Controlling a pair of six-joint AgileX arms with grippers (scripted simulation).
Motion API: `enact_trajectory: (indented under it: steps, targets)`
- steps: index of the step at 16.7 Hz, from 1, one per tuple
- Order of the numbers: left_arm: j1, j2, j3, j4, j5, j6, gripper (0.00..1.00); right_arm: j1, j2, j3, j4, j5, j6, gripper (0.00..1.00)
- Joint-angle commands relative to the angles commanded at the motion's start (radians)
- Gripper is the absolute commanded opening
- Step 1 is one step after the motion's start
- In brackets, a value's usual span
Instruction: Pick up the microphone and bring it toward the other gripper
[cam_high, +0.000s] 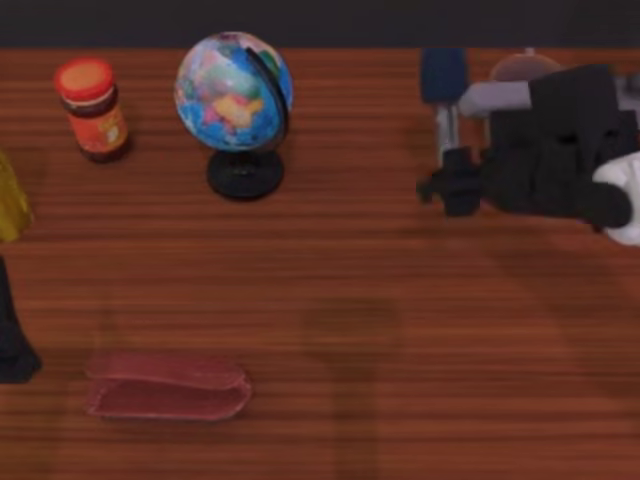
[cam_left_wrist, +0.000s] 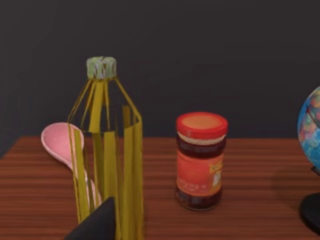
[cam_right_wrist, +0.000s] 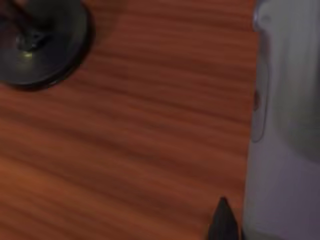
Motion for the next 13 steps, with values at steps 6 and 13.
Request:
enact_trajectory:
  steps: [6,13]
  targets:
    - [0.000,0.000,0.000,0.000,0.000,0.000,1.00,-0.007,-0.139,-0.145,0.509,-0.154,-0.129,0.00]
    - [0.000,0.000,0.000,0.000,0.000,0.000,1.00,-0.011,-0.223,-0.200,0.691,-0.220,-0.191,0.00]
